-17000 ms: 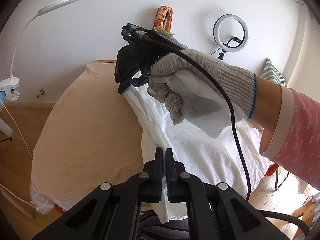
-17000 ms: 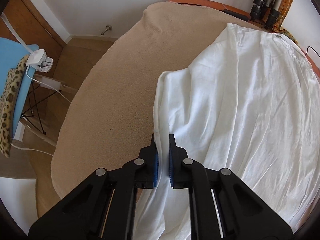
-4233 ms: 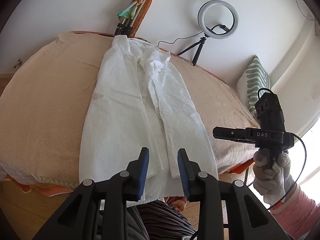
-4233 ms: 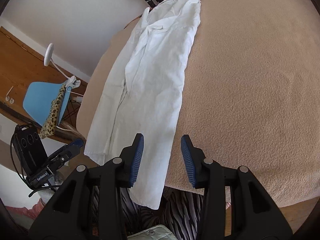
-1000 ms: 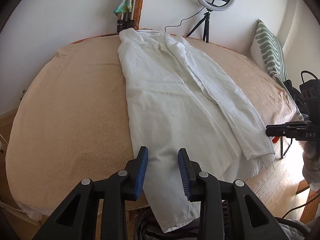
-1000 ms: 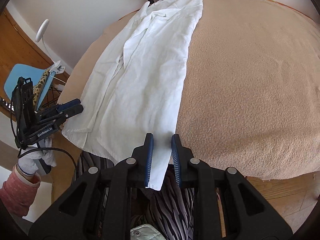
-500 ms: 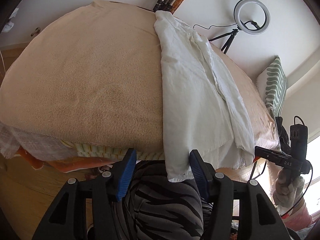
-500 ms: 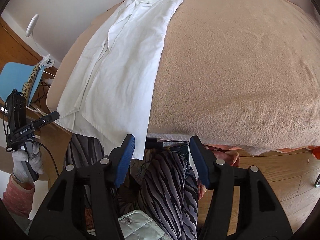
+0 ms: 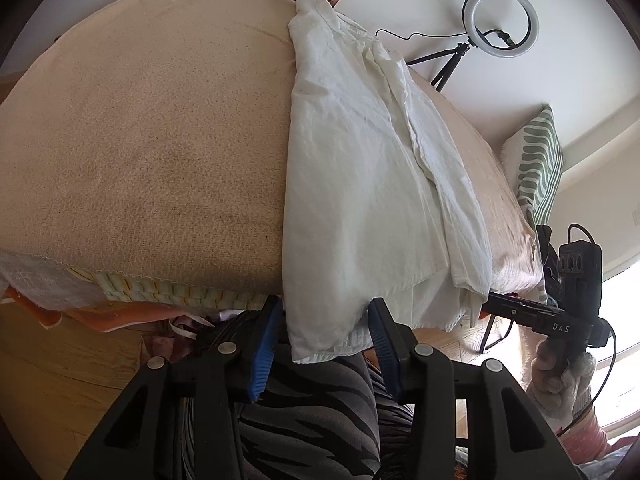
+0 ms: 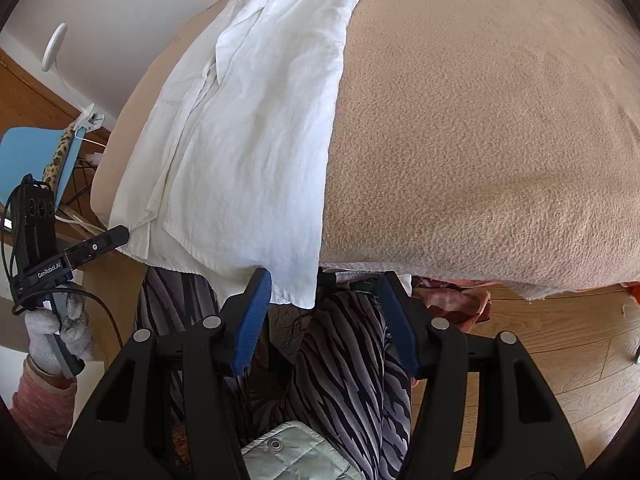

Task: Fold small clothes
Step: 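Move both grippers to the shirt hem end of the strip, then grasp the hem with both grippers and fold it up toward the collar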

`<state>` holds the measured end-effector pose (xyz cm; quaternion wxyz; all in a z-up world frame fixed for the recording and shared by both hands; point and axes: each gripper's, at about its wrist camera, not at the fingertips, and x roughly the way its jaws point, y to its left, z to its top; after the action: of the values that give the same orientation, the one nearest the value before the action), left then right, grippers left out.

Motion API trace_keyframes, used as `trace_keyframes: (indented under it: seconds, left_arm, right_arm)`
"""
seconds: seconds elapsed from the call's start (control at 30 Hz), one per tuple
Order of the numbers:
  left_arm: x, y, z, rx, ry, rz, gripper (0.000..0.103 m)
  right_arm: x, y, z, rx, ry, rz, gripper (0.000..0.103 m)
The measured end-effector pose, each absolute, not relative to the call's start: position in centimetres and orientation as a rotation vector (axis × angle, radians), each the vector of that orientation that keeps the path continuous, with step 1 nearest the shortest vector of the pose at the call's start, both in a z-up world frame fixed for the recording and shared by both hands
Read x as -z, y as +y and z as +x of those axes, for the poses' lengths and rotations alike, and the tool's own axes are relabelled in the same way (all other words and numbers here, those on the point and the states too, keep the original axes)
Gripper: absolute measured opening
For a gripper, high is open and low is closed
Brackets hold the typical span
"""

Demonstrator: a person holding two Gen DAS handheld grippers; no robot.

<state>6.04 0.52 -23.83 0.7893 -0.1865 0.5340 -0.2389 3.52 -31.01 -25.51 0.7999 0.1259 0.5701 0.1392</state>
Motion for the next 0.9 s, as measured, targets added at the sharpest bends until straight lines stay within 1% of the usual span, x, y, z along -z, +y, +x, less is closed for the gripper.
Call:
trace_keyframes:
  seconds: [0.1, 0.13, 0.17, 0.23, 0.3, 0.33, 0.37, 0.47, 0.7, 0.9]
  left_arm:
    - [23.6, 0.2, 6.0, 0.532, 1.15, -0.389, 0.034]
    - [23.6, 0.2, 6.0, 0.539, 1.15, -0.388, 0.029]
    - [23.5, 0.2, 6.0, 0.545, 1.15, -0.39, 0.026]
    - [23.1, 0.2, 5.9, 0.557, 1.146, -0.39, 0.019]
    - [22.7, 0.2, 5.8, 0.567, 1.145, -0.388, 0.014]
    - [22.4, 0.2, 5.9, 0.576, 1.142, -0.391, 0.011]
    - [22.1, 0.2, 5.9, 0.582, 1.139, -0.39, 0.009]
    - [21.1, 0.0, 6.1, 0.598, 1.131, -0.388, 0.006]
    - [18.6, -0.4, 7.4, 0.65, 1.108, -0.441, 0.005]
    - [16.0, -0.7, 10.0, 0.682, 1.058, -0.48, 0.005]
  right_arm:
    - [26.0, -31.5, 3.9, -0.381, 1.228, 0.376, 0.058]
    - [26.2, -31.6, 4.2, -0.401, 1.229, 0.409, 0.053]
    - [26.5, -31.7, 4.3, -0.425, 1.235, 0.449, 0.043]
    - [26.9, -31.8, 4.6, -0.462, 1.247, 0.505, 0.031]
    - [26.6, -31.8, 4.3, -0.486, 1.242, 0.516, 0.024]
    - [26.6, -32.0, 4.2, -0.504, 1.238, 0.534, 0.019]
    - [26.5, -32.2, 4.1, -0.521, 1.233, 0.563, 0.017]
    - [26.2, -33.2, 3.9, -0.57, 1.217, 0.672, 0.015]
    - [24.5, -34.3, 4.4, -0.655, 1.128, 0.827, 0.014]
    - [22.3, -34.7, 6.6, -0.668, 1.059, 0.811, 0.014]
